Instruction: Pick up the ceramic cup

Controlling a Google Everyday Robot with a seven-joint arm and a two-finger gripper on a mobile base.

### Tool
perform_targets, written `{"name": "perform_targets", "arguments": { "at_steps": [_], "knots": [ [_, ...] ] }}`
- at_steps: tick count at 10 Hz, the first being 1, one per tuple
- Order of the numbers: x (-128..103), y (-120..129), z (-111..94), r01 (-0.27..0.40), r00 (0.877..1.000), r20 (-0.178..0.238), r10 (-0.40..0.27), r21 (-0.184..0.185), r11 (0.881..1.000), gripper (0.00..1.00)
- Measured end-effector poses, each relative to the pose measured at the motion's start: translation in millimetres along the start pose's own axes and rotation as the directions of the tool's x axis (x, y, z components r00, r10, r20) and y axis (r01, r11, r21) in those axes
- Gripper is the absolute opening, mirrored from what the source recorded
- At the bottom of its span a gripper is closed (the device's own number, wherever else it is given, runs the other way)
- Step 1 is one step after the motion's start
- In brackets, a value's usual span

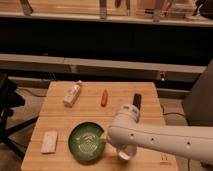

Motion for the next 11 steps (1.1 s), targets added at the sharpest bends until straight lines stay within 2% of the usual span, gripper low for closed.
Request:
{"name": "perform_targets", "arguments": {
  "at_steps": [3,8,11],
  "knots": [
    [-9.6,-21.3,6.2,0.010,1.000,0.000,-0.010,-0.005,1.000,0.80],
    [-1.9,-14.9,11.5,0.023,1.000,-0.003,-0.023,-0.016,1.000,0.80],
    [-3.7,-26.2,20.1,0.035,0.999,-0.004,-0.035,-0.012,0.999,0.80]
  ]
}}
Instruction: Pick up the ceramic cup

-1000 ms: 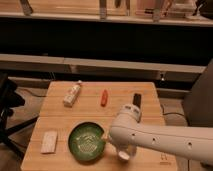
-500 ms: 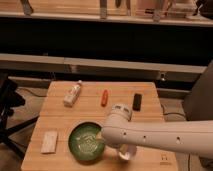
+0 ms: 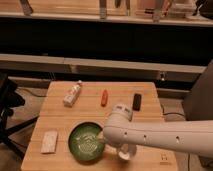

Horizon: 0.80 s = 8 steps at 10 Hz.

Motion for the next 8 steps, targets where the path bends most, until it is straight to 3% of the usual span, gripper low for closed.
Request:
{"name": "perform_targets", "arguments": {
  "at_steps": [8],
  "knots": [
    [5.0,9.3,10.8,0.014,1.000,0.014,-0.013,-0.013,1.000,0.80]
  ]
}}
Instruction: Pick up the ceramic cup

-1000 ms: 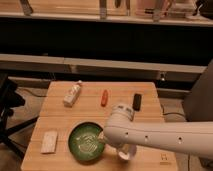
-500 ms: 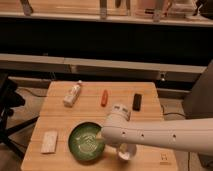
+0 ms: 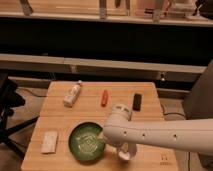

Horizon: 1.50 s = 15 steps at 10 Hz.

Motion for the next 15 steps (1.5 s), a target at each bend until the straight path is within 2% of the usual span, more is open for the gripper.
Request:
{"name": "perform_targets", "arguments": {
  "at_steps": [15],
  "knots": [
    [5.3,12.0,13.3,0.016,0.999,0.028,-0.016,-0.004,1.000,0.80]
  ]
}}
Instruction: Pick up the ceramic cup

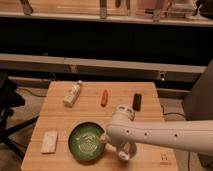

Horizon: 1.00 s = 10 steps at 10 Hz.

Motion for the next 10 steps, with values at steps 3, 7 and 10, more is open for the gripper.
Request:
{"name": "perform_targets", "arguments": {
  "at_steps": [3,7,10],
  "knots": [
    [0.1,0.8,2.0,0.003,1.000,0.006,-0.003,0.001,1.000,0.80],
    [1.0,2.1,3.8,0.001,1.000,0.011,-0.001,0.000,1.000,0.80],
    [1.2,4.1,5.4,-0.002,1.000,0.016,0.002,0.000,1.000,0.80]
  ]
}}
